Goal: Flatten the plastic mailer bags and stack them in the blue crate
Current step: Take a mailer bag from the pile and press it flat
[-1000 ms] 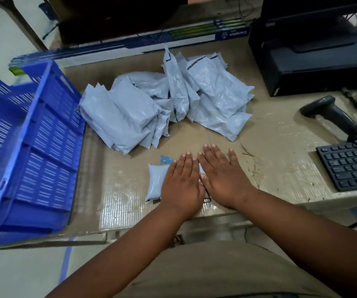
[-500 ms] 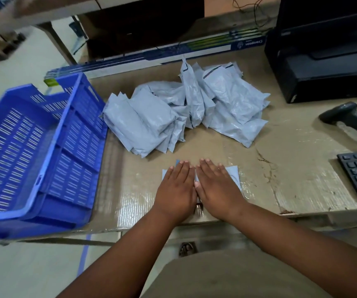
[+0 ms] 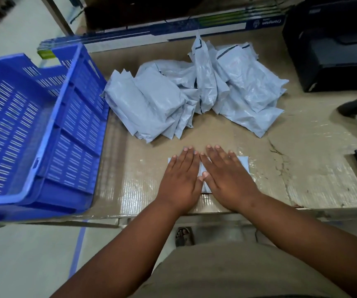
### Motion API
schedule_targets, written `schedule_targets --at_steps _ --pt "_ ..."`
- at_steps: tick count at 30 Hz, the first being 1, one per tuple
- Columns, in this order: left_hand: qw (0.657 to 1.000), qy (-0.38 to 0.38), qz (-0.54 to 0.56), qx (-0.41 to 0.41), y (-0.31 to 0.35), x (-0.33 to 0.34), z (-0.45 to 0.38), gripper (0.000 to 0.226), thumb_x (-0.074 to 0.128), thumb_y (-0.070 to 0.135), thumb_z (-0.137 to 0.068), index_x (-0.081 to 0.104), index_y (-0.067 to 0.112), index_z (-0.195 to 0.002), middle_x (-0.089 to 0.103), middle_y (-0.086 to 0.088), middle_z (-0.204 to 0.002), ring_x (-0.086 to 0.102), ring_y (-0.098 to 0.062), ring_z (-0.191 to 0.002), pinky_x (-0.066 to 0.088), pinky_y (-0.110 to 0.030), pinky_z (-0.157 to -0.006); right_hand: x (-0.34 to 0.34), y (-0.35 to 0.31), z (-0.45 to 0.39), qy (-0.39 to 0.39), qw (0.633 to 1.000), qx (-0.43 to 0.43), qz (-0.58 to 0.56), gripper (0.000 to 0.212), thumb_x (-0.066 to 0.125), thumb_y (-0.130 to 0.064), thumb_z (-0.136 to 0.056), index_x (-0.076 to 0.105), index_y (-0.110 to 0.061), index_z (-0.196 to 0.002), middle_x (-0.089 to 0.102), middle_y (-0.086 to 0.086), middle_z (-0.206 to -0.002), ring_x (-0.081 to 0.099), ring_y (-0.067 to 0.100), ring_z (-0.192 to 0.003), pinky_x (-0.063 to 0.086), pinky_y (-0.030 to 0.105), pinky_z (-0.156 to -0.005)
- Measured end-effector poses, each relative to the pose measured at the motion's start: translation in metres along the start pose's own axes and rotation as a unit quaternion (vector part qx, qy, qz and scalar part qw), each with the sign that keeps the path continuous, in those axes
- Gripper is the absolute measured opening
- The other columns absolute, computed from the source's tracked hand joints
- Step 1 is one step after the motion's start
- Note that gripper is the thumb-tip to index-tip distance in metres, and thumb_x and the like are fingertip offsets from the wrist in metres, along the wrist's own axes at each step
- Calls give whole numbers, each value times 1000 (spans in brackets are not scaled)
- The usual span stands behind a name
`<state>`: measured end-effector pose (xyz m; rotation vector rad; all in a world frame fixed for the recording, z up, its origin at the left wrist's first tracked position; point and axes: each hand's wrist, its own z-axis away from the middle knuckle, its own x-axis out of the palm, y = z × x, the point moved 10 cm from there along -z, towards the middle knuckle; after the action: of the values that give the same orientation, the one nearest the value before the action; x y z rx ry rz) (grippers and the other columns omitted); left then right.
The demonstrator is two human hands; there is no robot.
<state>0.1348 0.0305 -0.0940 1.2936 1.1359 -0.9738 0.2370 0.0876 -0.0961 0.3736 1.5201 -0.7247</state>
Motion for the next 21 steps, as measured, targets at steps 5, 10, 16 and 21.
schedule_targets --at_steps 5,10,16,21 --pt "1000 16 -12 -19 2 -7 1 64 26 42 -109 28 9 -164 24 -10 -173 16 -23 -161 16 -48 -130 -3 1 -7 -7 1000 -22 13 62 17 -50 -111 20 -25 -167 11 4 -176 7 26 -163 10 51 -131" --pt "998 12 -37 -52 1 -21 9 74 29 51 -106 24 7 -165 15 -13 -174 7 -27 -163 14 -56 -129 -25 13 -10 -3 1000 -10 19 70 11 -59 -108 23 -22 -166 10 6 -176 7 24 -163 7 53 -131" --pt "998 1 -40 -51 -6 -22 59 85 36 60 -104 13 9 -168 1 -11 -176 -7 -22 -163 8 -52 -131 -34 -37 23 33 994 -97 42 72 36 -53 -105 20 -18 -166 5 10 -177 3 29 -163 9 60 -129" --pt "998 -32 -55 -26 -12 -10 67 84 35 58 -104 6 13 -168 -4 -6 -176 -6 -21 -163 15 -55 -128 10 -47 26 -23 996 -70 43 79 24 -63 -102 21 -20 -167 6 10 -177 1 32 -163 11 69 -123"
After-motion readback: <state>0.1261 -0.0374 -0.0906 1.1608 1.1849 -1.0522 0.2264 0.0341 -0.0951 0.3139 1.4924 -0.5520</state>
